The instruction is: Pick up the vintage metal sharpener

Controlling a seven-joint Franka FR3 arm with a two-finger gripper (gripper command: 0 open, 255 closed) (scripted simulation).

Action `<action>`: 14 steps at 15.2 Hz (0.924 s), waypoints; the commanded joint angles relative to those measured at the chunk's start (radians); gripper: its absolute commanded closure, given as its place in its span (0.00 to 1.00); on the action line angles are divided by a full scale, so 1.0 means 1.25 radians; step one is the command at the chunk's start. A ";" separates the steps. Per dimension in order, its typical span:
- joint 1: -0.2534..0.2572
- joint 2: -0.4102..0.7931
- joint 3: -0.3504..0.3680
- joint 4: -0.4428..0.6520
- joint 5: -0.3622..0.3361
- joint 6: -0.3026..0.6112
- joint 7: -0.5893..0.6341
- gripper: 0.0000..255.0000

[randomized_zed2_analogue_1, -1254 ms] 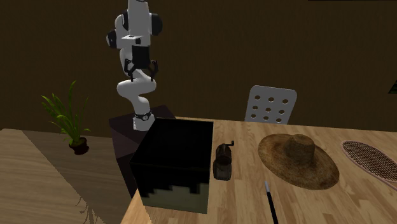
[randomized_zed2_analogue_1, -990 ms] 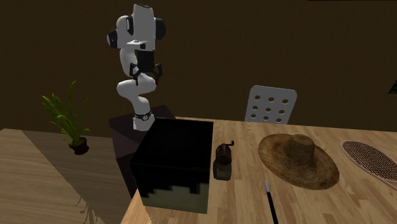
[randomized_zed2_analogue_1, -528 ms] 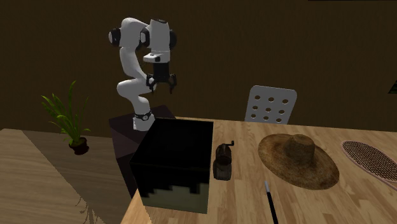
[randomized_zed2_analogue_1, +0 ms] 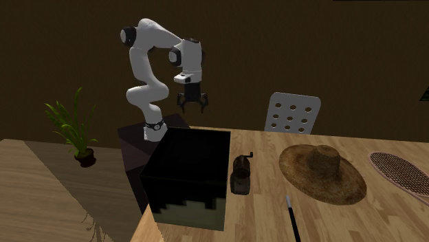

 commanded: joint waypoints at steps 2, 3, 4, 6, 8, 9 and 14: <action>-0.019 0.081 0.052 0.016 0.007 0.068 0.090 0.00; -0.025 0.108 0.070 0.024 0.006 0.089 0.120 0.00; -0.032 0.137 0.087 0.033 0.003 0.109 0.151 0.00; -0.048 0.198 0.122 0.055 -0.010 0.148 0.217 0.00; -0.064 0.264 0.156 0.082 -0.034 0.184 0.286 0.00; -0.072 0.298 0.171 0.097 -0.051 0.201 0.323 0.00; -0.089 0.488 0.222 0.192 -0.179 0.265 0.527 0.00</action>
